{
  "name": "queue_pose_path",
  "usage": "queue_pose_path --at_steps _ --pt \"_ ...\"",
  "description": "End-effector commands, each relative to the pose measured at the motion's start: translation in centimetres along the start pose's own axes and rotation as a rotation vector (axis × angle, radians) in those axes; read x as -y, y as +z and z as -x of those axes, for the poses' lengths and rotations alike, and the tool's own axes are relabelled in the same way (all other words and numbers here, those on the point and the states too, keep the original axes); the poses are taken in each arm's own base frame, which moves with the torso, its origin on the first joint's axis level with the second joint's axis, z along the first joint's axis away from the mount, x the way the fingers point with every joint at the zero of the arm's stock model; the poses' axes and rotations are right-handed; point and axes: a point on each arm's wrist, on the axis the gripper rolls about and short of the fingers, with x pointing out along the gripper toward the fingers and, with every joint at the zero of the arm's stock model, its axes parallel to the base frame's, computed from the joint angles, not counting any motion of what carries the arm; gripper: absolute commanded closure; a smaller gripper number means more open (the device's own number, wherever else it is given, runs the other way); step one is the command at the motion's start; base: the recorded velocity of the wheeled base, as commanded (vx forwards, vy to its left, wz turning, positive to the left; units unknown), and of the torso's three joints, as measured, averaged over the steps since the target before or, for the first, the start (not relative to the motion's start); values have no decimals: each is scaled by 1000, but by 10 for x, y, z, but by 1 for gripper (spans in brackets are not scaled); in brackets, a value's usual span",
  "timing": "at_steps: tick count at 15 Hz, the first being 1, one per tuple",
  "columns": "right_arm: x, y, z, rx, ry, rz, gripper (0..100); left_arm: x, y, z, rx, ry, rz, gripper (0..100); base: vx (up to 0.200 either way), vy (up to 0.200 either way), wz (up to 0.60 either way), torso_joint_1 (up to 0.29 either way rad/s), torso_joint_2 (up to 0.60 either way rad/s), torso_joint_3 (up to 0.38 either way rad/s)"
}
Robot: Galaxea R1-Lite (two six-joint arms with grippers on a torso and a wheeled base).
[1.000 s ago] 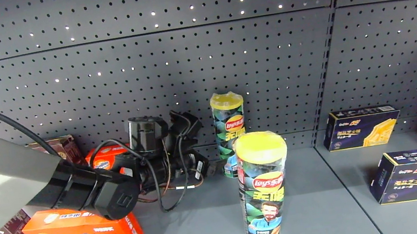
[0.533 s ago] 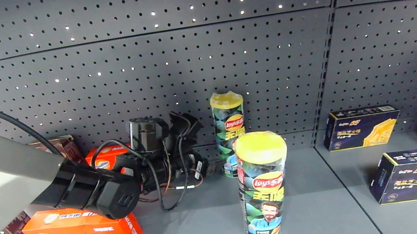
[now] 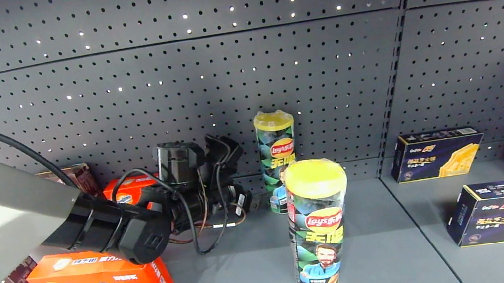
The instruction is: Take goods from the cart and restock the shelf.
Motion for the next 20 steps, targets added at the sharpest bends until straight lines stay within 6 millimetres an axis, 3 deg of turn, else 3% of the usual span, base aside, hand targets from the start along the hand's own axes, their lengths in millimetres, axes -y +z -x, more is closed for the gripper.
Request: queue_pose_path --at_steps 1,6,9,13,20 --pt "0 0 0 -2 0 0 0 1 0 1 -1 -2 0 0 0 0 0 0 0 0" --pt "0 0 0 -2 0 0 0 4 14 20 74 12 -31 0 0 0 0 0 0 0" --pt "0 0 0 -2 0 0 0 6 3 25 41 91 -46 0 0 0 0 0 0 0" --pt "0 0 0 -2 0 0 0 5 5 24 39 126 -47 0 0 0 0 0 0 0" --pt "0 0 0 -2 0 0 0 12 1 0 13 168 -33 0 0 0 0 0 0 0"
